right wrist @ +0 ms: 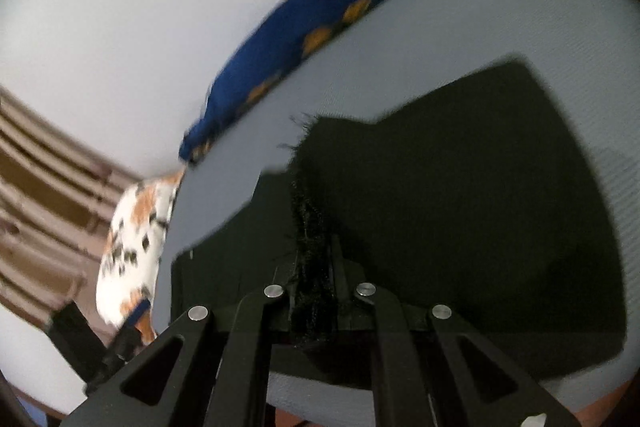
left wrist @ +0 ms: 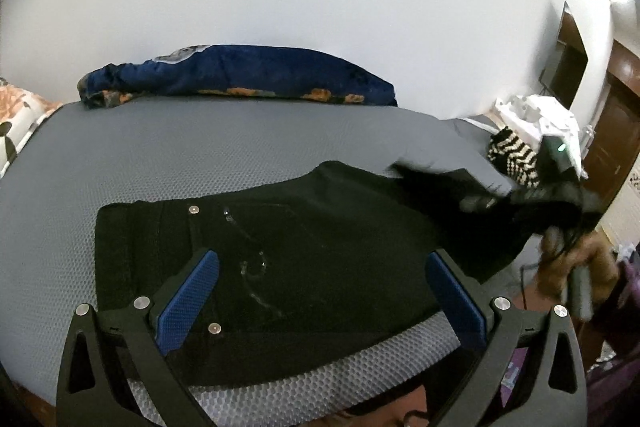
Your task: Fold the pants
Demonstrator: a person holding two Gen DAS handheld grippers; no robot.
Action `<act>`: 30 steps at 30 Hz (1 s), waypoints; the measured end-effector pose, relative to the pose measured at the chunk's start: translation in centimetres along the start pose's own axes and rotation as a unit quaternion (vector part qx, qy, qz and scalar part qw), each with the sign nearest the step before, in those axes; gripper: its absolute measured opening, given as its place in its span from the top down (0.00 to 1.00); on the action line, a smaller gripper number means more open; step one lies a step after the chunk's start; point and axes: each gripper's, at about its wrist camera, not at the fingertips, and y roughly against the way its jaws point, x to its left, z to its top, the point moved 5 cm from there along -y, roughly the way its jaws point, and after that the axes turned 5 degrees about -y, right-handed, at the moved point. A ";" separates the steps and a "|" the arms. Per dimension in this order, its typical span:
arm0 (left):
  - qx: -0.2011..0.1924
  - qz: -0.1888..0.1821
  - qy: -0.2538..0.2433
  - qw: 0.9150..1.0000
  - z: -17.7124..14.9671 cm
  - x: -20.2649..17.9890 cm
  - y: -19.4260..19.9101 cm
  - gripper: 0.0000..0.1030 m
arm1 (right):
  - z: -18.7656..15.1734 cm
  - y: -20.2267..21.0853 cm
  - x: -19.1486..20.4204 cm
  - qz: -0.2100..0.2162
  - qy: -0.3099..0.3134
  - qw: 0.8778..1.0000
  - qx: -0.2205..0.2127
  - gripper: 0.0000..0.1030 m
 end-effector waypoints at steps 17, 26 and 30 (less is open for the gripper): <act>0.022 -0.021 0.056 0.998 -1.5 1.7 -1.0 0.01 | -4.2 -4.9 4.6 -0.059 0.092 0.994 -0.012 0.94; 0.036 -0.022 0.054 0.998 -2.2 1.4 -1.6 0.01 | -5.1 -6.4 5.1 -0.084 0.142 0.986 -0.011 0.92; 0.043 -0.025 0.057 0.997 -2.4 1.4 -1.9 0.01 | -5.1 -6.2 5.4 -0.083 0.150 0.985 -0.015 0.92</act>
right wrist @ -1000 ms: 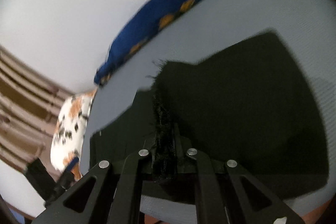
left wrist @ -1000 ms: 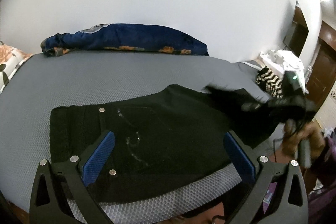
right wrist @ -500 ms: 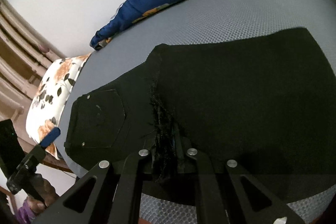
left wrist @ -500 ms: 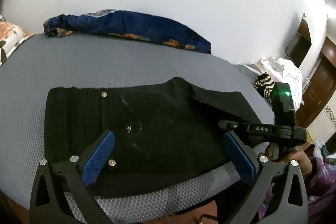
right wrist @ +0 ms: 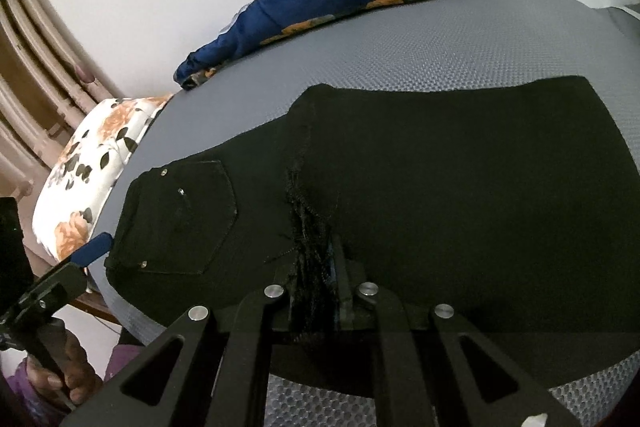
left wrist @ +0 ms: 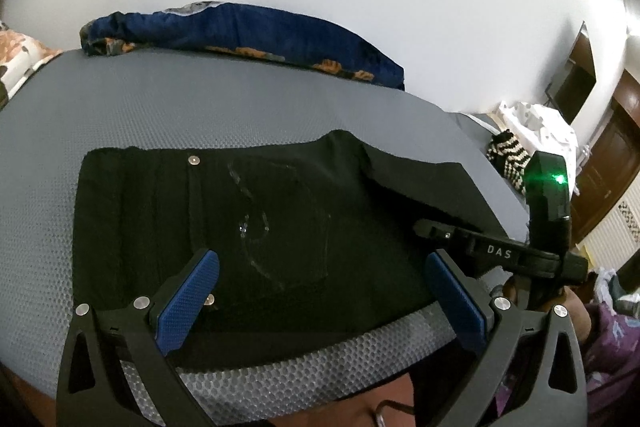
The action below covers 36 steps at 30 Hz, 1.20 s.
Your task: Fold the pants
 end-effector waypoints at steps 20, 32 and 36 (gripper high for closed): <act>0.009 0.001 0.018 1.000 0.1 0.9 -0.4 0.01 | 2.6 4.7 -4.8 0.218 -0.158 0.963 -0.013 0.61; 0.027 -0.108 0.000 0.994 3.2 -4.7 -3.5 0.01 | 2.4 7.0 -13.3 0.133 -0.173 0.975 -0.047 0.62; 0.047 -0.118 -0.016 0.992 2.8 -6.8 -7.4 0.01 | 1.7 5.7 -11.8 0.104 -0.115 0.987 -0.036 0.62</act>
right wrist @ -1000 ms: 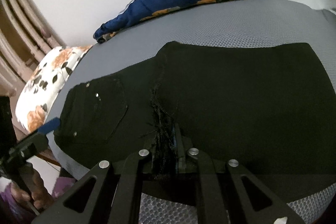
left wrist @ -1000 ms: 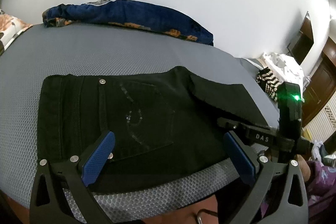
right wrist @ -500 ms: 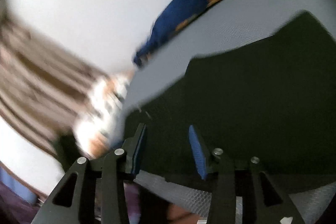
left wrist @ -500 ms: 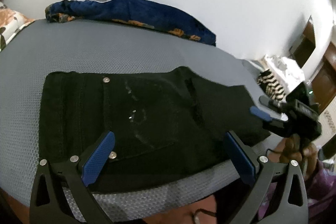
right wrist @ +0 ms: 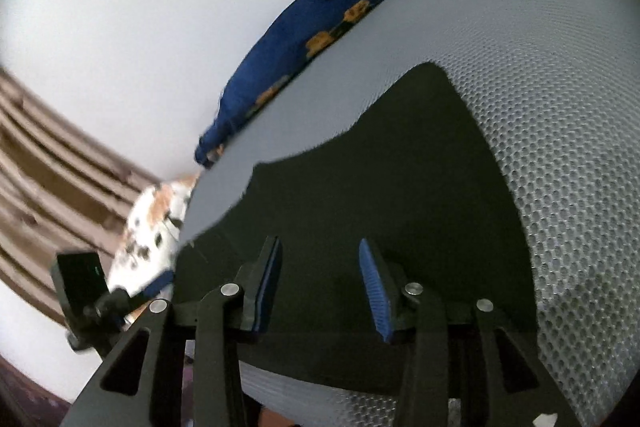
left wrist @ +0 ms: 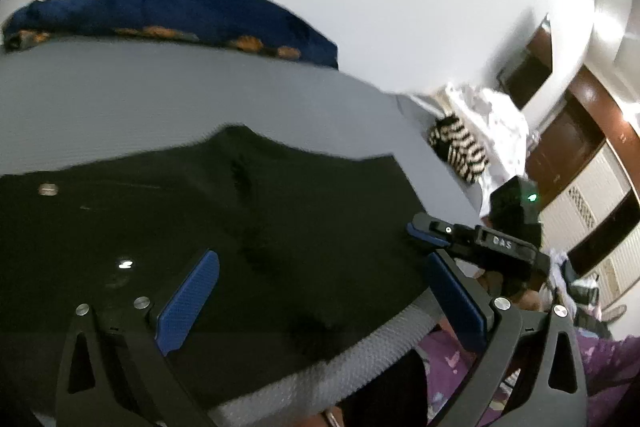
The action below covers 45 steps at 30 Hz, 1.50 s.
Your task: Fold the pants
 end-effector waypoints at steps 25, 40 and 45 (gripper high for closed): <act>0.035 0.107 0.077 0.991 -1.8 22.6 18.0 0.05 | -4.7 -1.3 11.4 0.052 0.080 0.994 0.060 0.57; 0.110 0.017 0.040 0.993 -2.2 22.2 7.7 0.05 | -6.2 -3.7 13.3 0.020 0.053 0.994 0.089 0.50; 0.124 0.022 0.060 0.990 -2.3 20.6 7.4 0.56 | -6.7 -4.9 14.1 0.029 0.043 0.994 0.096 0.46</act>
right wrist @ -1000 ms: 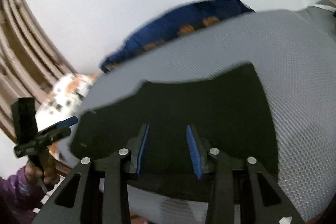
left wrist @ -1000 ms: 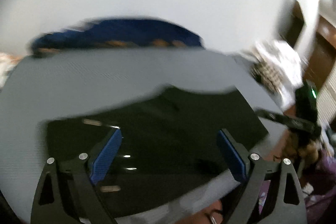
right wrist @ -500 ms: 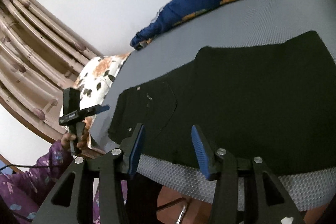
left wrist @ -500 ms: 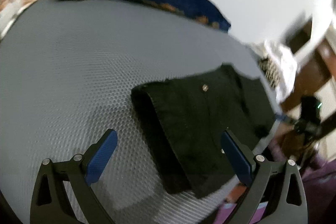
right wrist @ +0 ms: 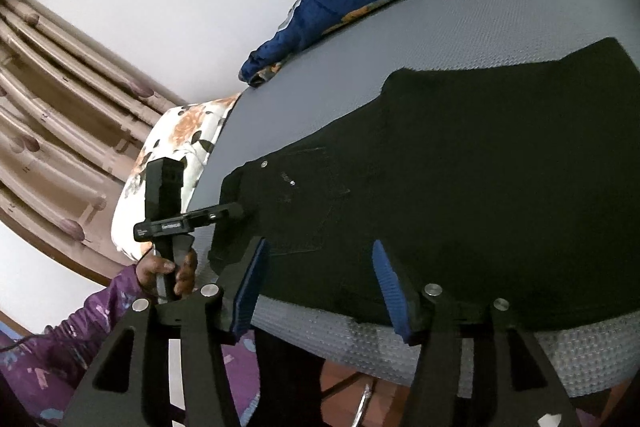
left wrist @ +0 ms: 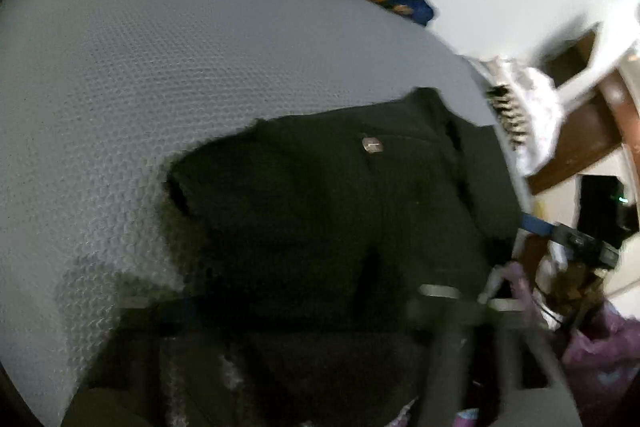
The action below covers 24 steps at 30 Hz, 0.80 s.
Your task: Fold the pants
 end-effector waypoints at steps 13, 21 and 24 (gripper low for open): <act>-0.077 -0.104 0.102 0.986 0.7 -4.4 4.3 0.83 | 0.8 0.7 -0.9 0.018 -0.036 0.999 -0.019 0.38; -0.071 -0.149 0.101 0.981 3.6 -11.7 5.4 0.86 | 1.0 2.1 -0.2 0.049 -0.020 0.998 -0.034 0.38; -0.068 -0.164 0.108 0.978 4.6 -13.8 5.0 0.86 | 1.5 2.9 0.0 0.068 -0.016 0.997 -0.036 0.38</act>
